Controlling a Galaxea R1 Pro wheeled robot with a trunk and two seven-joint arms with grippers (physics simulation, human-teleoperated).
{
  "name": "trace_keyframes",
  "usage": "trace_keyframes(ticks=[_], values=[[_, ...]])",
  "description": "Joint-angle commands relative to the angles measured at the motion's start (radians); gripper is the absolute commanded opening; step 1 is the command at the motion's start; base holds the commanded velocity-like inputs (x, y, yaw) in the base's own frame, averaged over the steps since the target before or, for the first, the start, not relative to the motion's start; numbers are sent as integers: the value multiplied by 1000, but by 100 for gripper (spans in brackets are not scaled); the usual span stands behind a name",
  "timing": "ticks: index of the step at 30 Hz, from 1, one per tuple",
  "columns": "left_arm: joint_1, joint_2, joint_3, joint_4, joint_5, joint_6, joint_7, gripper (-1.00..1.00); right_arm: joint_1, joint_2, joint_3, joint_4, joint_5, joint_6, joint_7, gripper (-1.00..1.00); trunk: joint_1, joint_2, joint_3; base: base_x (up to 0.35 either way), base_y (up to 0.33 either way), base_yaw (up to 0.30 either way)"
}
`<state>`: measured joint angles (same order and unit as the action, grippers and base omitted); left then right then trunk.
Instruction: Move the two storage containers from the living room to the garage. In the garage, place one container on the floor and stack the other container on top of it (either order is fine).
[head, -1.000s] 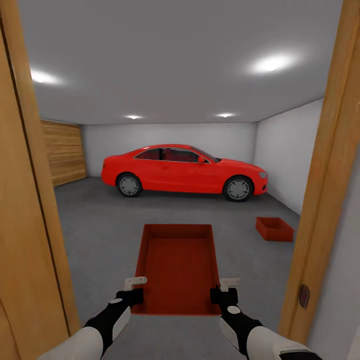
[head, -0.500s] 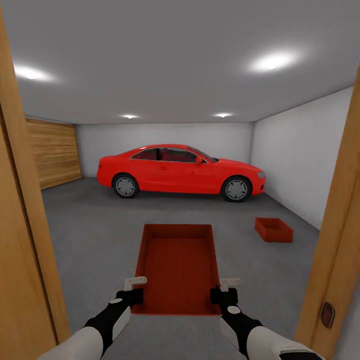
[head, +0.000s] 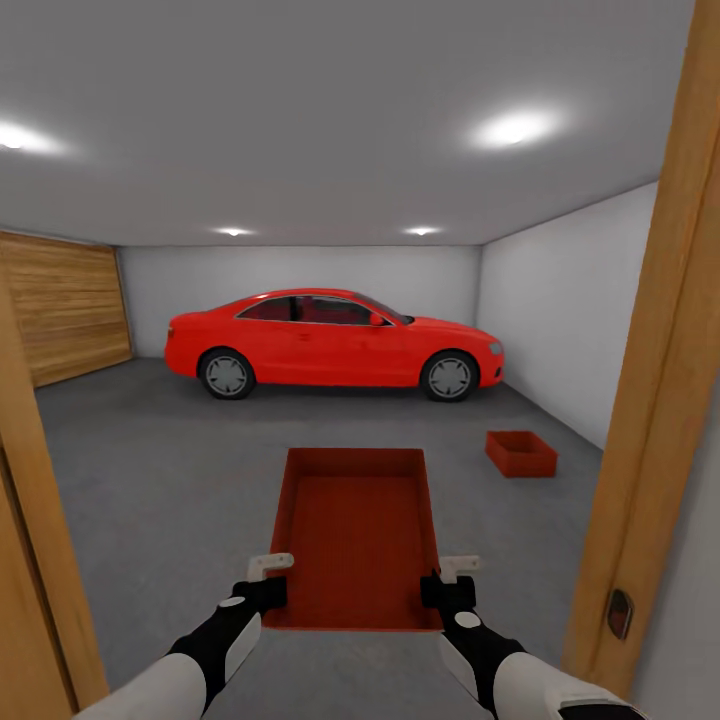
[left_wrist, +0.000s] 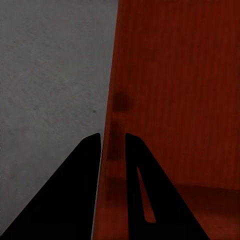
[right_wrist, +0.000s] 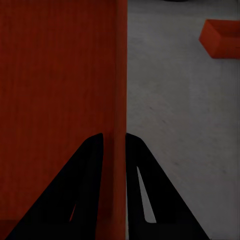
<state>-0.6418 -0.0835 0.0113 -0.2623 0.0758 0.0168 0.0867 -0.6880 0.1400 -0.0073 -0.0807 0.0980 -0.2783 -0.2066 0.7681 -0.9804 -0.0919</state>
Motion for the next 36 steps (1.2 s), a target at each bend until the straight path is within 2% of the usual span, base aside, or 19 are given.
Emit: trace_keyframes(ticks=[1, 13, 27, 36], values=[[-1, 19, -2, -5, 5, -29, 7, -100, -1, -3, -22, 4, 2, -1, -5, -100, 0, -1, -2, 148, 128, -11], [-1, 19, -4, -5, 5, -29, 7, -100, 0, -3, -21, 4, 1, 0, -5, -100, 0, -1, -2, 186, 168, -2], [-1, 19, -1, -5, 5, -29, 7, -100, -1, -2, -22, 4, 1, 0, -5, -100, 0, -1, -2, 28, 11, 0], [-1, 19, -4, -4, 5, -29, 7, -100, -1, -2, -22, 4, 2, 0, -5, -100, 0, -1, -2, 261, 0, 0]])
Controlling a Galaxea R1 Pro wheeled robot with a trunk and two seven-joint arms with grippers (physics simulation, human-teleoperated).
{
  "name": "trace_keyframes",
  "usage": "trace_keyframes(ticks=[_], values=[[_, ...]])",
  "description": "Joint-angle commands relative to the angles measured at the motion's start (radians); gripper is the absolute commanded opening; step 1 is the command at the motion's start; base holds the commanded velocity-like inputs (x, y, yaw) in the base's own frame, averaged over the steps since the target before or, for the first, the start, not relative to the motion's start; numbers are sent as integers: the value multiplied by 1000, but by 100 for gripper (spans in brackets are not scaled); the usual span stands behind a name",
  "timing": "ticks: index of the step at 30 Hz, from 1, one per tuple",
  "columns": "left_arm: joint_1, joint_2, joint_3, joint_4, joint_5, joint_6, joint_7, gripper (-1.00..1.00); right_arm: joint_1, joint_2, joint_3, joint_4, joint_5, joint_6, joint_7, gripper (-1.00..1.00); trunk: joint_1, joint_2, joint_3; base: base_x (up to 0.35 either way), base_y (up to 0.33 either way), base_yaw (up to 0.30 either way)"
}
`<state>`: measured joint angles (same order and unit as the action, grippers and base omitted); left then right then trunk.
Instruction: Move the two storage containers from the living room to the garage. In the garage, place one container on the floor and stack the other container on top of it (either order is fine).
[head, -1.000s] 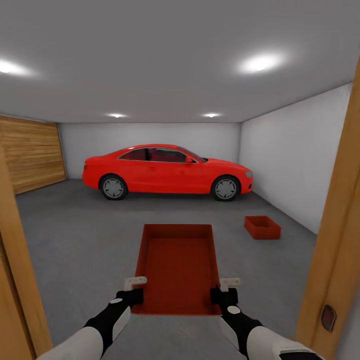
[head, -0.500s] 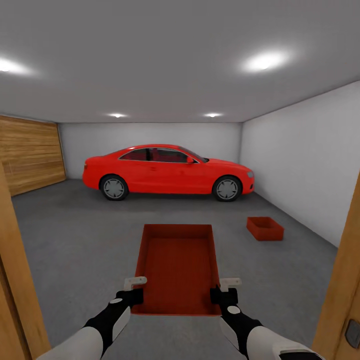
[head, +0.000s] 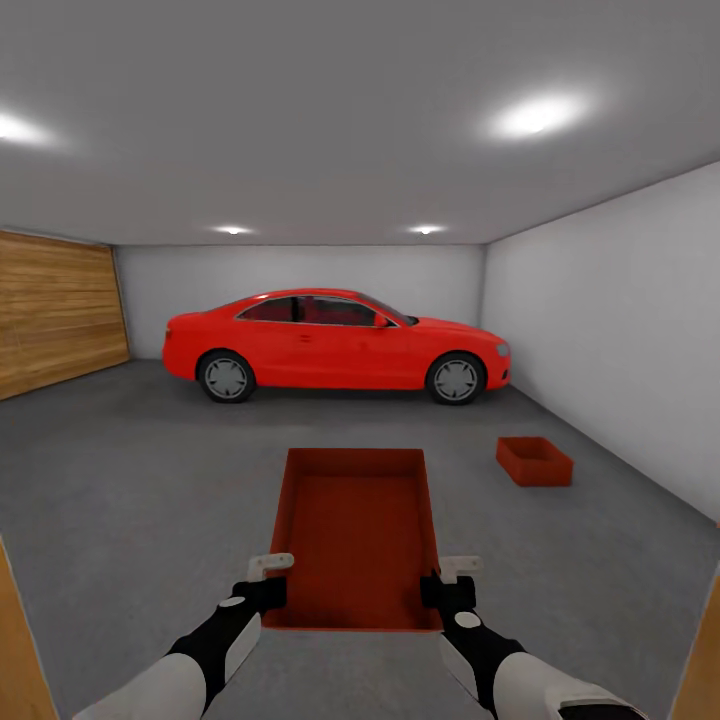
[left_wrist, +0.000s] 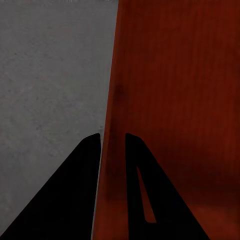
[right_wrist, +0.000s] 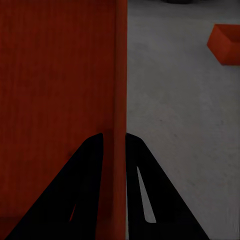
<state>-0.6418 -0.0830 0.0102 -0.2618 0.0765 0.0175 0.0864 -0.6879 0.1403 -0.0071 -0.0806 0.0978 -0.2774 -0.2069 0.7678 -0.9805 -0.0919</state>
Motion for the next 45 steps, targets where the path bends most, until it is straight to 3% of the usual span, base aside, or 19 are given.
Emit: trace_keyframes(ticks=[1, 45], values=[[-1, 19, -3, -4, 5, -30, 7, -100, -1, -2, -22, 4, 2, -1, -5, -100, 1, -1, -2, 312, 0, 0], [-1, 21, -1, 1, 6, -30, 7, -100, -1, -2, -22, 4, 1, -1, -5, -100, 1, -1, -2, 320, 0, 0]])
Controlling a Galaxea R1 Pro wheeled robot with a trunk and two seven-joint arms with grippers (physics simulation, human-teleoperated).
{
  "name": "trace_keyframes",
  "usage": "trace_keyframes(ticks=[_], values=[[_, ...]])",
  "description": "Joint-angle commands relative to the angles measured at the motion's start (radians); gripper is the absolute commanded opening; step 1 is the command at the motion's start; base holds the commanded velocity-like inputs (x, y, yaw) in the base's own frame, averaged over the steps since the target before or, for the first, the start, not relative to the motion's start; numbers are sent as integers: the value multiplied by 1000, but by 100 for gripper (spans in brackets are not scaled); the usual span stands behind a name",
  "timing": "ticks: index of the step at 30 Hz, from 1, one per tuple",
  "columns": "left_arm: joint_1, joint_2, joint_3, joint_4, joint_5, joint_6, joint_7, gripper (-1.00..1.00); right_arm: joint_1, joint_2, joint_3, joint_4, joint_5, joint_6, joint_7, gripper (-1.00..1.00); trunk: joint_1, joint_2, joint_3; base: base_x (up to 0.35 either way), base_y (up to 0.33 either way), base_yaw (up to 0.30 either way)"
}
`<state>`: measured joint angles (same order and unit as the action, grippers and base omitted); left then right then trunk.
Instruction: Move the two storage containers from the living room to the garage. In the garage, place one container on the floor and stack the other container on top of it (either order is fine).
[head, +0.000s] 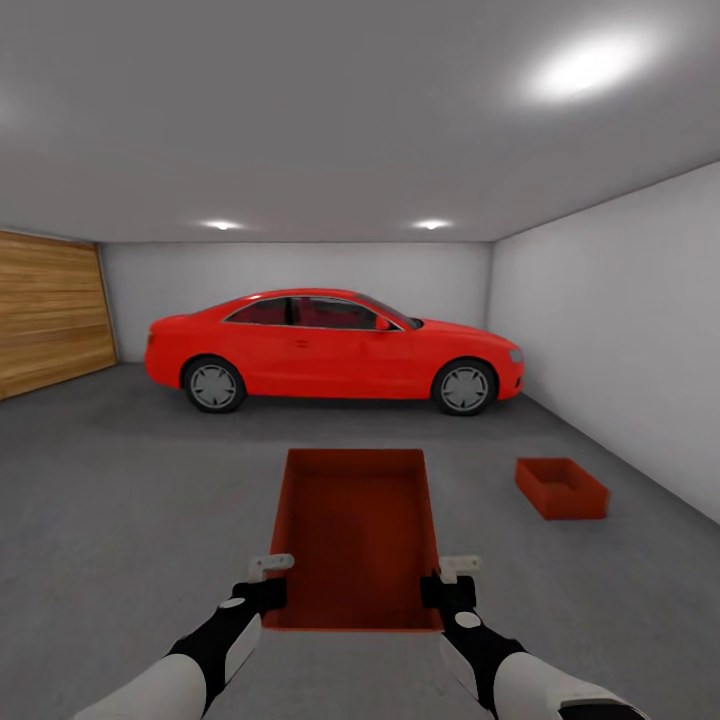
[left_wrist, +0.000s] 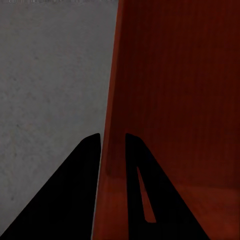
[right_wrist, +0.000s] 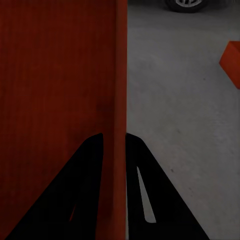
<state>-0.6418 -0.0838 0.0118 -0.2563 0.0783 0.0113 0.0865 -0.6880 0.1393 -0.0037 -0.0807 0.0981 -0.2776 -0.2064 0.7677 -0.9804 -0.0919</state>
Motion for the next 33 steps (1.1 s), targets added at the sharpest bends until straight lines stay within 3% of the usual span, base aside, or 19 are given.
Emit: trace_keyframes(ticks=[1, 33], values=[[-1, 22, -3, -4, 5, -23, 7, -100, -1, -1, -25, 4, 1, 0, -5, -100, 1, -1, -2, 321, 0, 0], [-1, 22, -3, -1, 5, -22, 7, -100, 0, -1, -25, 4, 0, 0, -5, -100, 1, -1, -2, 321, 0, 0]])
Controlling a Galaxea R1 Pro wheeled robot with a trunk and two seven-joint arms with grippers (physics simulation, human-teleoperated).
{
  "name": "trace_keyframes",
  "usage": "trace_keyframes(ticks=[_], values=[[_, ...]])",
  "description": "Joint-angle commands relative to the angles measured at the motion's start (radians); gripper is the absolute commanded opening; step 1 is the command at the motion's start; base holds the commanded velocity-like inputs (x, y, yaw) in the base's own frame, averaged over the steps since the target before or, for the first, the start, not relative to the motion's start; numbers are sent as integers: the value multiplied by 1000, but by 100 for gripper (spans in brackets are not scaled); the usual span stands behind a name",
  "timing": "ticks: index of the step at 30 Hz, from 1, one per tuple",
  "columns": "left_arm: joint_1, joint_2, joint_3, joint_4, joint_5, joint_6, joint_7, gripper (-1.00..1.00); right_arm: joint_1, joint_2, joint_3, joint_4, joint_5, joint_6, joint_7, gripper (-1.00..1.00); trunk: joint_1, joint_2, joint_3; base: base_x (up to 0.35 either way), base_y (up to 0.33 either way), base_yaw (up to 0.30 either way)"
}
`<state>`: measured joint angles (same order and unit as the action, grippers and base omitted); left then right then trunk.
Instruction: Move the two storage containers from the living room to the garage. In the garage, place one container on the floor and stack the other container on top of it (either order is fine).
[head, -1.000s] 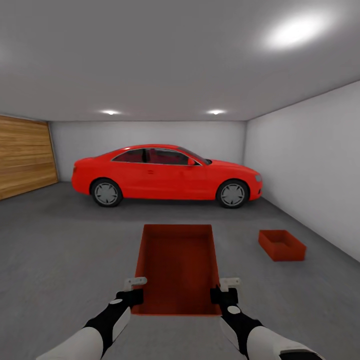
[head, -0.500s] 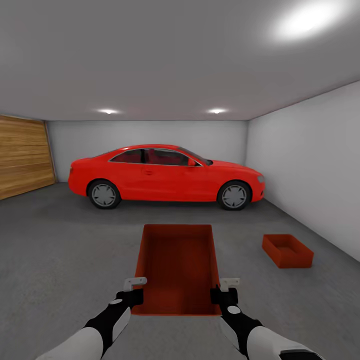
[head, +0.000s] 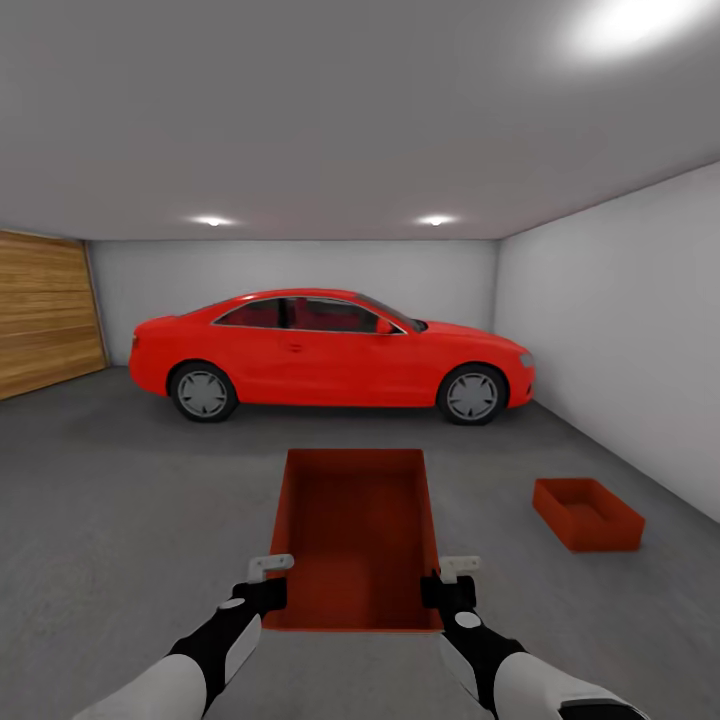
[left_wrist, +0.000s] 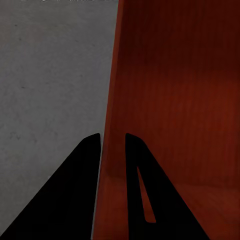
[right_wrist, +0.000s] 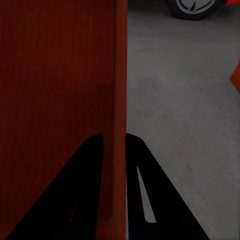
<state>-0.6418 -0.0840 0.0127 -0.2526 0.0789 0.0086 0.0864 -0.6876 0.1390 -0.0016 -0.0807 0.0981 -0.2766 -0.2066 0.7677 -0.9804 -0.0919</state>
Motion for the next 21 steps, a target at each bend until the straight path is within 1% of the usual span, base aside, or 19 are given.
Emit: trace_keyframes(ticks=[1, 21], values=[[-1, 23, -3, -4, 4, -20, 7, -100, -1, -1, -28, 4, 0, -1, -5, -100, 1, -1, -2, 321, 0, 0], [-1, 21, -3, 1, 4, -19, 7, -100, -1, -1, -28, 4, 2, -1, -5, -100, 1, -1, -2, 321, 0, 0]])
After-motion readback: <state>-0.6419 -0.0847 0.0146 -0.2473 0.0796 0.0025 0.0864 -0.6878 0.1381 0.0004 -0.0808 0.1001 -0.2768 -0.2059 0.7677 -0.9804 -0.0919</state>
